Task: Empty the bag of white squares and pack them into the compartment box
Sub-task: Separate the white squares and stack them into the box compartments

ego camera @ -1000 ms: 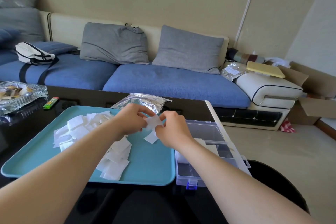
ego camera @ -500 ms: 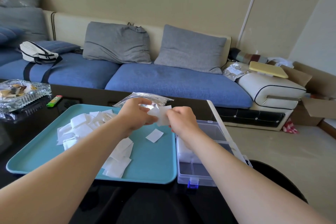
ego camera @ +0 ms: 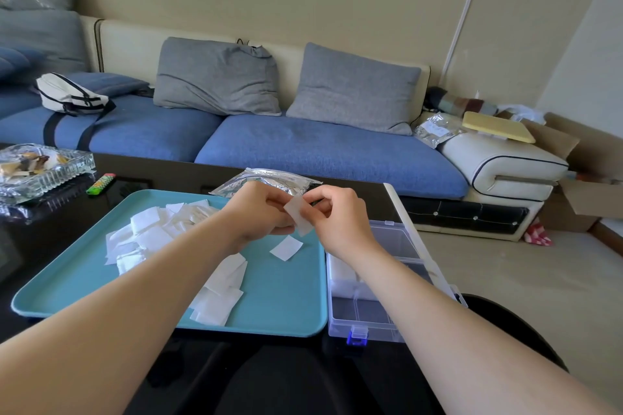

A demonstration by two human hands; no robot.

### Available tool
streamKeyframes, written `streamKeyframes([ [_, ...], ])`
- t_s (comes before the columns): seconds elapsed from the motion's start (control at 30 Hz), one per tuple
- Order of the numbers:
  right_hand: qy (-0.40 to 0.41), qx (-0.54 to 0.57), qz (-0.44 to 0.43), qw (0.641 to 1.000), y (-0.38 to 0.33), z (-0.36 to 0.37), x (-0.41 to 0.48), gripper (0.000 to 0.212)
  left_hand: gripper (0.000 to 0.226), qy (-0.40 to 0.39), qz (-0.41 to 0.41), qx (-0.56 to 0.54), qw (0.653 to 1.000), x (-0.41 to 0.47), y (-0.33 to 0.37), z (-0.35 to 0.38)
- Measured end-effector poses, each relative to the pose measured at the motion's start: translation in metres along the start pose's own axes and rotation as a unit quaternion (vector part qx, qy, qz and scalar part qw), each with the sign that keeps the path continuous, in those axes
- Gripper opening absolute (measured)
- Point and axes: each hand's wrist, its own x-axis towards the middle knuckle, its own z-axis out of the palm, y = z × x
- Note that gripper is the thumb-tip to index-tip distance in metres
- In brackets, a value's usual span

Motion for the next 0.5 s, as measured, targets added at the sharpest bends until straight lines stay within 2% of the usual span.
streamKeyframes([
  [0.13,0.007,-0.014,-0.009,1.000,-0.002,-0.003,-0.002,0.012,0.032,-0.021,0.003,-0.015,1.000,-0.001,0.001,0.000],
  [0.3,0.009,-0.050,-0.043,0.998,-0.005,-0.004,-0.005,0.011,0.020,-0.027,0.002,-0.054,0.998,0.000,0.001,0.000],
  [0.33,0.008,-0.080,-0.063,0.995,-0.005,-0.005,-0.006,0.017,0.018,-0.009,0.000,-0.059,0.998,0.001,0.000,0.000],
  [0.43,-0.071,-0.180,-0.123,0.973,-0.004,-0.007,-0.010,0.074,0.020,0.028,-0.019,-0.051,0.998,0.004,-0.002,-0.002],
  [0.5,-0.111,-0.219,-0.154,0.957,-0.006,-0.007,-0.014,0.090,0.020,0.019,-0.029,-0.051,0.998,0.004,-0.002,-0.003],
])
